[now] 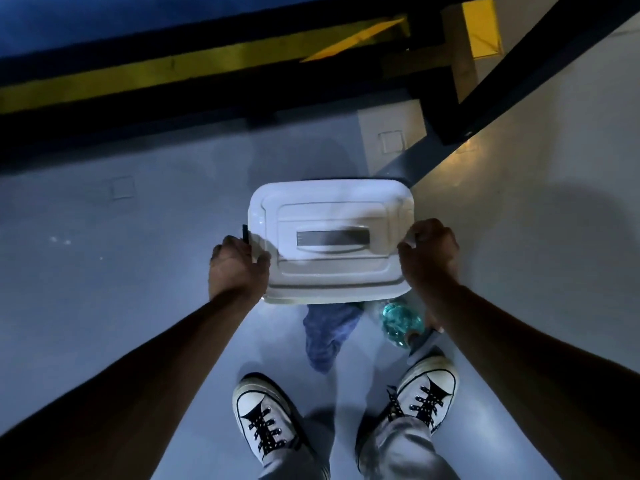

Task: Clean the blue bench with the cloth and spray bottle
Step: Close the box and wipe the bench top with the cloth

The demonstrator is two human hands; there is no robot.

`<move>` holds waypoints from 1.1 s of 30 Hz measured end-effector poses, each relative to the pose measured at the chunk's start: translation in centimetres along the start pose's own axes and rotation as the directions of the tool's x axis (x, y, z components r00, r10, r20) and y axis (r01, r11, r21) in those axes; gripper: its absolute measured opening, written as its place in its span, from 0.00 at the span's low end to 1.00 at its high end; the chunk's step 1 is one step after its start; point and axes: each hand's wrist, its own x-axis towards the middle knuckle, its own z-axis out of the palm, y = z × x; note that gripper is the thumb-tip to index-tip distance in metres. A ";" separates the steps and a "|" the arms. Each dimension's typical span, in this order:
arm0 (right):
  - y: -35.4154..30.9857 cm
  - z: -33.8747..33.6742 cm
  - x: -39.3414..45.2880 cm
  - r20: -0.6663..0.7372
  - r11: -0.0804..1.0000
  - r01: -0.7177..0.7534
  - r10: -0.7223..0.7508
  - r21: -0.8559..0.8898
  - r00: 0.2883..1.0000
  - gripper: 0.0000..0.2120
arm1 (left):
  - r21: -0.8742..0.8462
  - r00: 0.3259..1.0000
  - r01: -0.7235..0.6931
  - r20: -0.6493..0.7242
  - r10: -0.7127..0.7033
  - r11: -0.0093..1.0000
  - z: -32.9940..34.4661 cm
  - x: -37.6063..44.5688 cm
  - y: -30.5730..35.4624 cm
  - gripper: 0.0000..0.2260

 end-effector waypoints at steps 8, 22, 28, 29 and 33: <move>-0.1 1.0 -0.9 0.011 1.000 -0.004 0.004 -0.020 1.000 0.12 | -0.023 0.995 0.097 0.009 -0.096 0.995 0.8 -0.1 -1.4 0.13; 0.3 0.1 -8.8 -0.032 0.968 0.240 -0.238 0.079 0.971 0.08 | -0.239 0.999 0.047 -0.012 -0.052 0.970 -2.3 -4.7 -3.0 0.07; 4.2 7.2 -14.4 0.343 0.991 0.130 -0.111 -0.035 0.933 0.08 | -0.352 0.975 0.214 0.137 -0.176 0.911 0.0 -10.4 -9.0 0.05; 5.1 8.7 -14.5 0.410 0.988 0.129 -0.084 -0.084 0.908 0.12 | -0.375 0.967 0.249 0.141 -0.210 0.893 0.7 -11.1 -10.4 0.04; 6.9 15.0 -13.2 0.530 0.967 0.167 -0.041 -0.192 0.847 0.38 | -0.405 0.940 0.341 0.142 -0.310 0.848 3.1 -12.9 -15.1 0.07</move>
